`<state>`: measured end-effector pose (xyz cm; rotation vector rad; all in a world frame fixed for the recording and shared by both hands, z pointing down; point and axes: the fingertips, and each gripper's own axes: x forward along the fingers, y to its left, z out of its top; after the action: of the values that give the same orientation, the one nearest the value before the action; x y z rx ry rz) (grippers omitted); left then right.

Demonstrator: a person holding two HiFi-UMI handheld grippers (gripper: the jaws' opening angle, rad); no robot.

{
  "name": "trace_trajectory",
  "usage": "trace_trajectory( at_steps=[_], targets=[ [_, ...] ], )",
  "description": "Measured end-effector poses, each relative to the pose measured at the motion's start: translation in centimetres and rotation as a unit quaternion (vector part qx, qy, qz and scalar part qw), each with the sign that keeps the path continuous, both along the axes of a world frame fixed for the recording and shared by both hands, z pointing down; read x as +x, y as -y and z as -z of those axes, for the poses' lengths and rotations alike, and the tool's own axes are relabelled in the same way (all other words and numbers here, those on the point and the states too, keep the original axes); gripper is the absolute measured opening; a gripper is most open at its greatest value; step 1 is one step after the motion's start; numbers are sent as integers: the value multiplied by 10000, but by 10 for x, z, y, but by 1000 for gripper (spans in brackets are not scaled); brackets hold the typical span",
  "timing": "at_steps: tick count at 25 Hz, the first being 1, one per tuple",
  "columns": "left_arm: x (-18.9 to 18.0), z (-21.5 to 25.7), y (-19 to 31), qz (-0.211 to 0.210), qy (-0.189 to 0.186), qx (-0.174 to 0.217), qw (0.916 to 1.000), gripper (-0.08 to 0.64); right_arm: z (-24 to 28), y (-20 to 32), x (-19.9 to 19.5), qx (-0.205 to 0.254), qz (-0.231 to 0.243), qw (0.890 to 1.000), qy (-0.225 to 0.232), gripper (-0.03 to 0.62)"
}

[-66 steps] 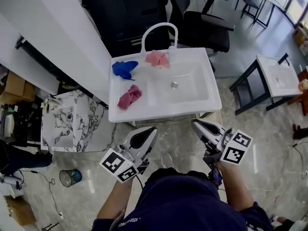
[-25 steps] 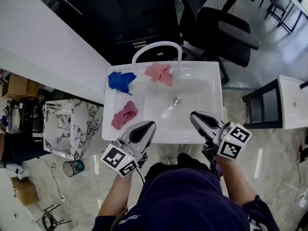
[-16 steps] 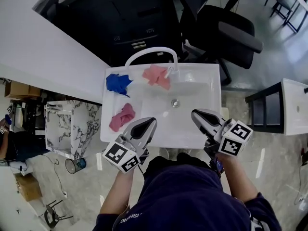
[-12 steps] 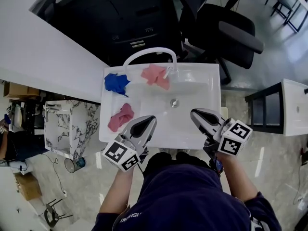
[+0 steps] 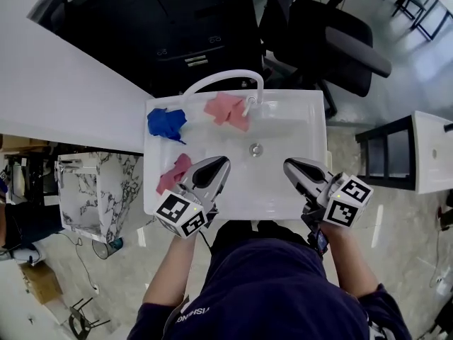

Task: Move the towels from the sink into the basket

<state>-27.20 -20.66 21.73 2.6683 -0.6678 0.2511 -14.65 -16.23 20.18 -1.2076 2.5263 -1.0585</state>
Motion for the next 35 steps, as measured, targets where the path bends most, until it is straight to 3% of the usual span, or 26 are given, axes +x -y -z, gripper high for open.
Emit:
trace_trajectory(
  at_steps=[5,15,20,28,35],
  targets=[
    [-7,-21,28,-50,106,-34,9999,14,-10,9,-8,-206,-182,9996,-79,9],
    [-11,-79,76,245,504,-43,9984,102,-26,14,-2,-569,-510,9967,-281,9],
    [-4,-106,94,351,707,-36,9969,153,-33,19,3,-760,-642,9950,-117,9],
    [7,-142,125,610,958,58,9935,221,-48,25,9,-957,-700,9928,-167,9],
    [15,-170,156,751,1422,204,9868,281,-57,27,11,-1050,-652,9922,-155,9]
  ],
)
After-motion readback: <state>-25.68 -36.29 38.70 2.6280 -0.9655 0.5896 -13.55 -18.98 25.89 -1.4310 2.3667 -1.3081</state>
